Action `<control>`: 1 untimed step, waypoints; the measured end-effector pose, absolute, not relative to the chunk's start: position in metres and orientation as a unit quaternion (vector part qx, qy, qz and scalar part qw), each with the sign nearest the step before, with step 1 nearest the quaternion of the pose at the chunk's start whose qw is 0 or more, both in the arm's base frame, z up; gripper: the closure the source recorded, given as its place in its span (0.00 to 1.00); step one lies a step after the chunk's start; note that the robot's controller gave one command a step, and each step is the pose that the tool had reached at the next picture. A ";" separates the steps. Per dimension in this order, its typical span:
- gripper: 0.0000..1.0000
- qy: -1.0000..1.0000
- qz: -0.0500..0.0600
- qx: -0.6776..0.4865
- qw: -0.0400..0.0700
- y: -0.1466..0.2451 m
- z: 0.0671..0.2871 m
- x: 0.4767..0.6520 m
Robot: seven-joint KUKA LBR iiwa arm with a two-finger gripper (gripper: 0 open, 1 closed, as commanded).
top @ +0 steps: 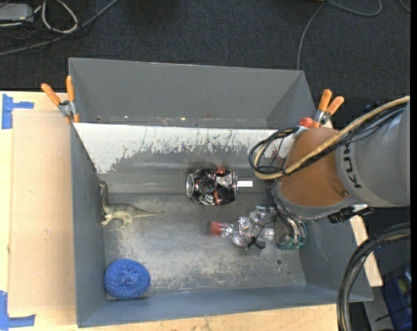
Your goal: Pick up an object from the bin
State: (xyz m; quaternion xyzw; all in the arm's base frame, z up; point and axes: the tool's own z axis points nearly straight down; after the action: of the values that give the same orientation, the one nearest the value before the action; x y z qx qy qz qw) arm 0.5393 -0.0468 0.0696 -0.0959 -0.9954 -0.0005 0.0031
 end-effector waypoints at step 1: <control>1.00 -0.995 -0.001 -0.095 0.004 -0.047 0.084 0.539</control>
Offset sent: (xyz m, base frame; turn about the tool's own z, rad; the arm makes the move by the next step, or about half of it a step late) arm -0.0010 0.0000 0.0662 -0.0009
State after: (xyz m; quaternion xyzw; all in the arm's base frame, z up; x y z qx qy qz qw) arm 0.5386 -0.0468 0.0840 -0.0953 -0.9954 -0.0007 0.0043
